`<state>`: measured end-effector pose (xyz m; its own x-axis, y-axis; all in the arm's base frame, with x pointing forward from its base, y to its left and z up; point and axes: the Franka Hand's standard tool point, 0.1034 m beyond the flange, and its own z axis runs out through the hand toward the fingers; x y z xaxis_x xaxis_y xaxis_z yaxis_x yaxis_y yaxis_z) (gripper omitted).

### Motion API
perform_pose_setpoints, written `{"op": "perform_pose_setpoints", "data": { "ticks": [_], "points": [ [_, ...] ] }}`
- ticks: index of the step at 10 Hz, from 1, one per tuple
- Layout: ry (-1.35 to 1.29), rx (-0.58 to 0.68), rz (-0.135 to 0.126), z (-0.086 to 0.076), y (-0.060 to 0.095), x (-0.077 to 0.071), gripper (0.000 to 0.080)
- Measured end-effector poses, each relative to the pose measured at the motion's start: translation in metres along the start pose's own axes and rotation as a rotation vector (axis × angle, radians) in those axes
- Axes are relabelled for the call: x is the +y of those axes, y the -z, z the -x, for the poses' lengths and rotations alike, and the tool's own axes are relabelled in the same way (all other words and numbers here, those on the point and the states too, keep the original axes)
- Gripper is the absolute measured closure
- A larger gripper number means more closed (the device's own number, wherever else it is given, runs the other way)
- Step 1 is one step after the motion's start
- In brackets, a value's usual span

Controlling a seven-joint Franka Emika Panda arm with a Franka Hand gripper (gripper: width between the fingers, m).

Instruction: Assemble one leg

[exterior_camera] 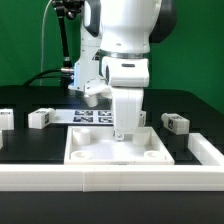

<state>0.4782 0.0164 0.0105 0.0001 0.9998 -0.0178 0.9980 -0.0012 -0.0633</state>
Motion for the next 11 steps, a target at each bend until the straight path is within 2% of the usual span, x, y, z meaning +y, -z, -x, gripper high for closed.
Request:
{"op": "perform_pose_setpoints", "data": {
  "ticks": [4, 6, 9, 11],
  "points": [
    [0.02, 0.011, 0.003, -0.015, -0.001, 0.005, 0.0736],
    [0.016, 0.022, 0.009, -0.033, -0.001, 0.012, 0.0736],
    [-0.013, 0.032, 0.011, -0.057, -0.001, 0.012, 0.0736],
    [-0.008, 0.032, 0.009, -0.066, -0.001, 0.013, 0.0736]
  ]
}}
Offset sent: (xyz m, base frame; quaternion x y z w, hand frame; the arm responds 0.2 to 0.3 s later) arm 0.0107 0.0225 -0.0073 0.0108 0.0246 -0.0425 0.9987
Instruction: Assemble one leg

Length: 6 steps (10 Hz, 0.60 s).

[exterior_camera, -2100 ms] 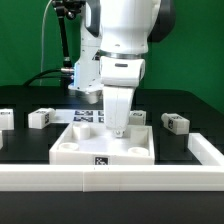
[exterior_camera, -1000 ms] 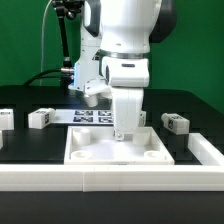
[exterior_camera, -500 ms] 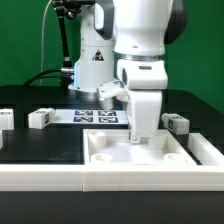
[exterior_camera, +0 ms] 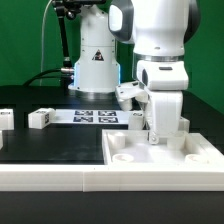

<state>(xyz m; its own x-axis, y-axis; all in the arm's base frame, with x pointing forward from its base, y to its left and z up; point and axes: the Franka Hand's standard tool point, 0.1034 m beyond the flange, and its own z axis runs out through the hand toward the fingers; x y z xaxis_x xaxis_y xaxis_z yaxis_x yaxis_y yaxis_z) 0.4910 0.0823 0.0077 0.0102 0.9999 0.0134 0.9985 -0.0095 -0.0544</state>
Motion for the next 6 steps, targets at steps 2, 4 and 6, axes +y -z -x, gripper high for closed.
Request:
{"op": "perform_pose_setpoints", "data": {
  "ticks": [2, 4, 6],
  "points": [
    [0.024, -0.006, -0.019, 0.0006, 0.0002, 0.0001, 0.0736],
    [0.017, -0.006, -0.019, 0.0008, -0.0003, -0.0003, 0.0651],
    [0.017, -0.006, -0.02, 0.0011, -0.0005, -0.0004, 0.0517]
  ]
}}
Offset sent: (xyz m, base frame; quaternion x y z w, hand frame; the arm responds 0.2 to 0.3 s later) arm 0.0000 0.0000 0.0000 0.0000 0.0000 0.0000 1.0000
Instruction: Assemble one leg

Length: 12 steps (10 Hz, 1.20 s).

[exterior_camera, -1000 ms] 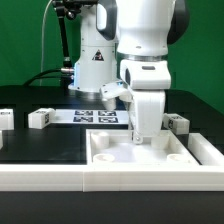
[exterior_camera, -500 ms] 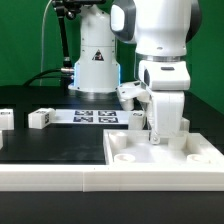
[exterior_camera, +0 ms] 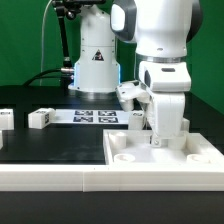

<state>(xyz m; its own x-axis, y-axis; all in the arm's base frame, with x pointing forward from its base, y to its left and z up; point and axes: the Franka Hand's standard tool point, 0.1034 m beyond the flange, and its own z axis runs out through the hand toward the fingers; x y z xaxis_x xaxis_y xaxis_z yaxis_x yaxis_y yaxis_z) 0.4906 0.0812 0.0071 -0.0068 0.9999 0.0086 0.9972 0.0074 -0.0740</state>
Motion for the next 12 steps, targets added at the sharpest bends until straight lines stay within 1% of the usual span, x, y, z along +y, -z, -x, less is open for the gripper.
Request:
{"op": "perform_pose_setpoints", "data": {
  "ticks": [1, 2, 3, 4, 6, 7, 8, 9, 11, 12],
  "points": [
    [0.0, 0.0, 0.0, 0.0, 0.0, 0.0, 0.0321],
    [0.0, 0.0, 0.0, 0.0, 0.0, 0.0, 0.0208],
    [-0.001, 0.0, 0.0, 0.0, 0.0, 0.0, 0.0208],
    [-0.001, 0.0, 0.001, 0.0, 0.0, 0.0, 0.016],
    [-0.001, 0.0, 0.001, 0.0, 0.0, 0.0, 0.0152],
    [-0.011, -0.003, 0.003, -0.001, 0.003, 0.001, 0.0151],
    [-0.024, -0.01, 0.022, -0.003, 0.017, 0.001, 0.0151],
    [-0.044, -0.016, 0.034, -0.005, 0.029, -0.004, 0.0151],
    [-0.067, -0.037, 0.036, -0.01, 0.051, -0.013, 0.0151],
    [-0.076, -0.041, 0.056, -0.011, 0.065, -0.016, 0.0151]
  ]
}}
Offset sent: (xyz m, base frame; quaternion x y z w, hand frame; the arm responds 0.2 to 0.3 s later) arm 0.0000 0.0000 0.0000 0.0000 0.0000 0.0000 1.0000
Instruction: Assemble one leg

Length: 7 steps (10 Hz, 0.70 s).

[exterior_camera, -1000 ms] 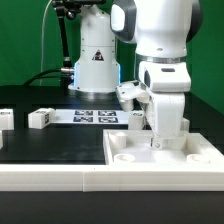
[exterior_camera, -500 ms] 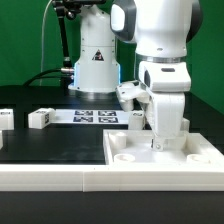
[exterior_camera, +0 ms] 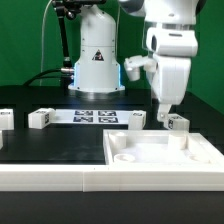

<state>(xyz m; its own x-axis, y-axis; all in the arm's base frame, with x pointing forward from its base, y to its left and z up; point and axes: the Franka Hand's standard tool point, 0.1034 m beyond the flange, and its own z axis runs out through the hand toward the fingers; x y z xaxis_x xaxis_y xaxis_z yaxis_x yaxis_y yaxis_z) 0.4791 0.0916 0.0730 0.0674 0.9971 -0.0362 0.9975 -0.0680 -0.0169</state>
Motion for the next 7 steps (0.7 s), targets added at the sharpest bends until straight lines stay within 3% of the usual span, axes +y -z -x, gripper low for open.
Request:
{"op": "perform_pose_setpoints", "data": {
  "ticks": [3, 7],
  "points": [
    [-0.033, -0.001, -0.002, 0.0008, 0.0, -0.0023, 0.0151],
    [-0.412, 0.013, 0.006, -0.0046, -0.0032, -0.0073, 0.0151]
  ]
}}
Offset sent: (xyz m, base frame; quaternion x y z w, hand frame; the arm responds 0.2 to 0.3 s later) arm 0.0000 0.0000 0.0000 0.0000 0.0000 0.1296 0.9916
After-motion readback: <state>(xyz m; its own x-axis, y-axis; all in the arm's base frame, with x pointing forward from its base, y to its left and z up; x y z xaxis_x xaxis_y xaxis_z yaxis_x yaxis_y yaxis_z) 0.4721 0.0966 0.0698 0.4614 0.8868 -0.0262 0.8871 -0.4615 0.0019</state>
